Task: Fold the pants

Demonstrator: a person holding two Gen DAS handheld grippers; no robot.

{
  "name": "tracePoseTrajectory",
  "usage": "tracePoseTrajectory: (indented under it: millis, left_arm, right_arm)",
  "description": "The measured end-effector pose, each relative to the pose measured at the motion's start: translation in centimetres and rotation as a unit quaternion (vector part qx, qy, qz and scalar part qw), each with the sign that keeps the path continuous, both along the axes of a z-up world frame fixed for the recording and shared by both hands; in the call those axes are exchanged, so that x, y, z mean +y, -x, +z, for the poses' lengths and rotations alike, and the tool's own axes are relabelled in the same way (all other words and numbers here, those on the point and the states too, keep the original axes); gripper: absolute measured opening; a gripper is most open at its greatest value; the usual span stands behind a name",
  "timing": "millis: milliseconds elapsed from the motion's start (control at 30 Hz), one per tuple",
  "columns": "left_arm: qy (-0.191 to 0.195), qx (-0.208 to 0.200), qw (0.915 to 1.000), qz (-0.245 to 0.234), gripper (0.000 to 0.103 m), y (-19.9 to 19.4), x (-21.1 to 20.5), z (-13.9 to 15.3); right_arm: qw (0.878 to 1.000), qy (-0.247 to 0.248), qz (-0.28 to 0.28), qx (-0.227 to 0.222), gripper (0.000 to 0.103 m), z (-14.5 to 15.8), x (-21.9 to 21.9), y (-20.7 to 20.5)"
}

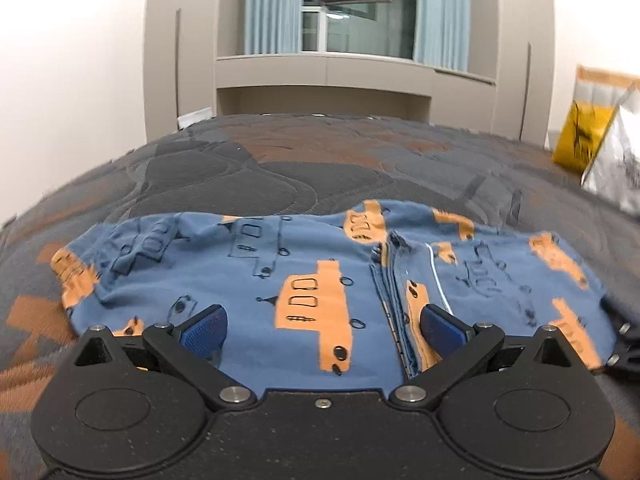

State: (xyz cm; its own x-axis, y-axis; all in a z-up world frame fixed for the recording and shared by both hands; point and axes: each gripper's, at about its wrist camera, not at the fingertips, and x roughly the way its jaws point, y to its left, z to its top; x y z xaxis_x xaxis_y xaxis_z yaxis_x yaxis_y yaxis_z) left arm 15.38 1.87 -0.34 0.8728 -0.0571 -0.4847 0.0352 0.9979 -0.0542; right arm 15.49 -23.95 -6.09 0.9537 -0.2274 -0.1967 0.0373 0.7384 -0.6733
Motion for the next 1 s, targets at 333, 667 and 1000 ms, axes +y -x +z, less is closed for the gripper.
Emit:
tracePoseTrajectory:
  millis: [333, 667, 1000]
  left_arm:
    - [0.036, -0.077, 0.9869, 0.137, 0.102, 5.6, 9.7, 1.0]
    - [0.165, -0.04, 0.9762, 0.134, 0.102, 0.2, 17.2, 0.7]
    - [0.236, -0.043, 0.964, 0.114, 0.1, -1.6, 18.5, -1.1]
  right_arm:
    - [0.992, 0.003, 0.127, 0.023, 0.103, 1.2, 6.0, -1.6]
    - [0.987, -0.045, 0.14, 0.06, 0.103, 1.9, 10.4, -6.8]
    - [0.987, -0.077, 0.126, 0.062, 0.103, 1.4, 9.4, -6.2]
